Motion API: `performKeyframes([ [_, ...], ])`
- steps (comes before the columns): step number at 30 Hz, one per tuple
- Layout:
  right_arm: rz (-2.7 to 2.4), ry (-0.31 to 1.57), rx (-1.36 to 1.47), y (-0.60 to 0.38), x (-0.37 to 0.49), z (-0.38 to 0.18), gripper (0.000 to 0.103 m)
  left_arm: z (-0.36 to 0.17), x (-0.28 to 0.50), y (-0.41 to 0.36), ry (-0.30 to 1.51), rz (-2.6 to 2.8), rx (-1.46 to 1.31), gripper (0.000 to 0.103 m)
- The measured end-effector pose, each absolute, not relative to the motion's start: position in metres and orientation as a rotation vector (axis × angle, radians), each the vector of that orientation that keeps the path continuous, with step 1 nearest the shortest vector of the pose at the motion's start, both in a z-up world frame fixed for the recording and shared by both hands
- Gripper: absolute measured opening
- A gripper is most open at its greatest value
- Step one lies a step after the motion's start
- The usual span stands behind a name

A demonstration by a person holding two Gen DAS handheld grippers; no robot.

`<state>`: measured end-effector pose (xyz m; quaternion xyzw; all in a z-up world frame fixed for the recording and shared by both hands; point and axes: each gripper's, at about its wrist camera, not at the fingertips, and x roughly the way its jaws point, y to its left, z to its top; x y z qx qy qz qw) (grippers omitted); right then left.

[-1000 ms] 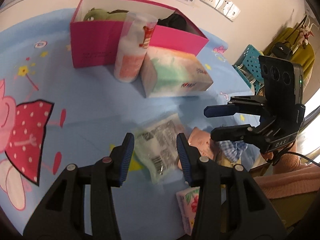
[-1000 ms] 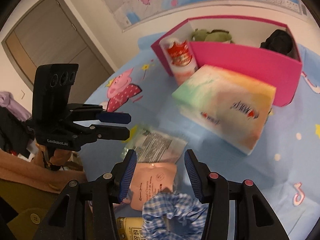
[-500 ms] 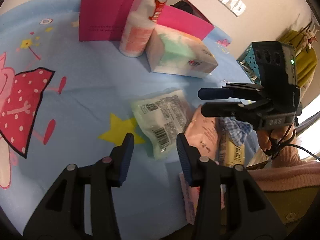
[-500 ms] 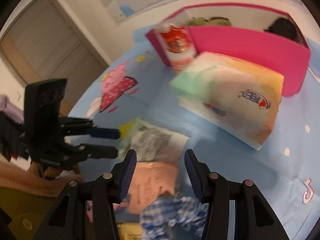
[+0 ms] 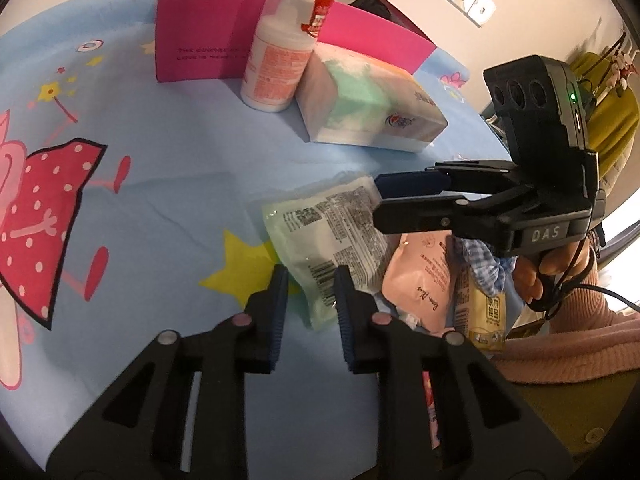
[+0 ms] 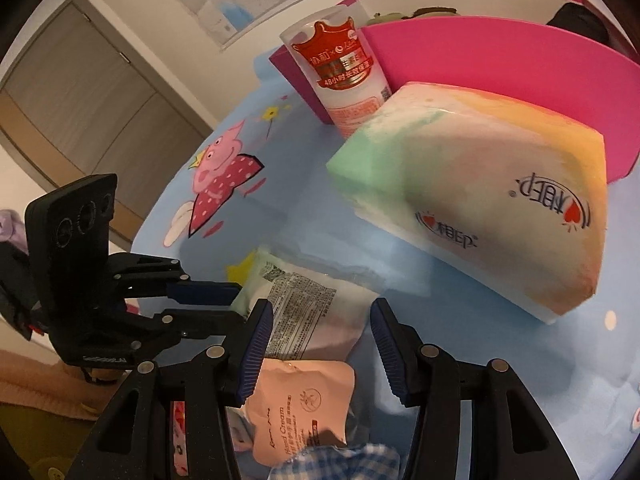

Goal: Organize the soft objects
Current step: 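Grasp the clear plastic packet edge with the right tool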

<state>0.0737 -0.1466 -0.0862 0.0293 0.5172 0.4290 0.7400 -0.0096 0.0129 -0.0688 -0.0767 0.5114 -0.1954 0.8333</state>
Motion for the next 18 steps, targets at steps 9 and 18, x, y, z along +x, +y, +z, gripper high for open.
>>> performKeyframes([
  [9,0.987,1.112,0.176,-0.147,0.075,-0.084,0.023,-0.07,0.0,0.023,1.09,-0.453,-0.285,0.026],
  [18,1.048,0.999,0.141,-0.153,0.069,-0.052,0.012,-0.064,0.009,0.032,1.064,-0.471,-0.308,0.046],
])
